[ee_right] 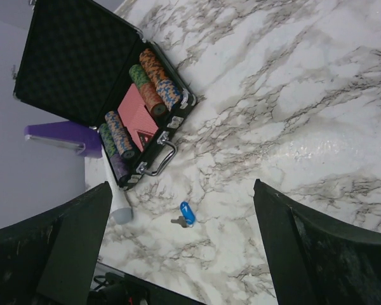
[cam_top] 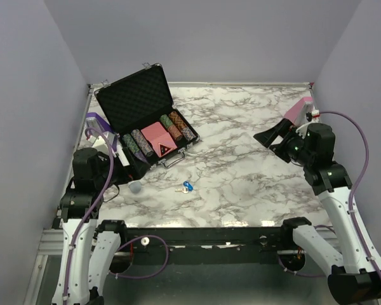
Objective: Remove the keys from the keyring
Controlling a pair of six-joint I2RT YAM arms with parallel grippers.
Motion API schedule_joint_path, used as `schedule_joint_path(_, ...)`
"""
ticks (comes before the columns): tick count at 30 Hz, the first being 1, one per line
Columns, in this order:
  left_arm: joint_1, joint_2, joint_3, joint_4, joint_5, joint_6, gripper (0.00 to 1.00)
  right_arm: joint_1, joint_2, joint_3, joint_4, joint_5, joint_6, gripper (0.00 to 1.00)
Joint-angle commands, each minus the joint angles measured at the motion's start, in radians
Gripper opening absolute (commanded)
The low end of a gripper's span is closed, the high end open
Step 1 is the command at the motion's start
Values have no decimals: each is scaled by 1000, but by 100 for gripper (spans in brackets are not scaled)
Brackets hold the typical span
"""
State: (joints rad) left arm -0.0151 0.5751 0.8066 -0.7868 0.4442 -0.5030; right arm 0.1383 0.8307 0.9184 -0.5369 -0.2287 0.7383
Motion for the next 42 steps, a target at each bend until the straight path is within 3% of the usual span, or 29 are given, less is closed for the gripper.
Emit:
schedule_joint_path(1,0,-17,59,-57,8,69,99,3,-47,-32,11,-72,44,100)
schedule_joint_path(6,0,-20,34,-42,31,110,99,4,-51,-131,170,-216,99,100)
schedule_joint_path(10,0,6,23,-37,33,104,99,33,-15,-162,207,-238,79,100)
schedule_joint_path(13,0,9,-12,1,53,87,99,116,74,-127,167,-190,38,100)
schedule_joint_path(17,1,11,-21,8,36,78,99,395,218,-40,117,7,-7,97)
schedule_joint_path(19,1,11,-23,6,21,73,99,467,281,-15,121,54,-10,94)
schedule_joint_path(25,1,15,-26,0,-2,66,99,555,386,-35,219,69,36,83)
schedule_joint_path(34,1,9,-30,8,-13,58,99,741,585,27,207,164,29,74)
schedule_joint_path(42,1,19,-34,9,-9,57,99,770,686,57,242,36,-221,73)
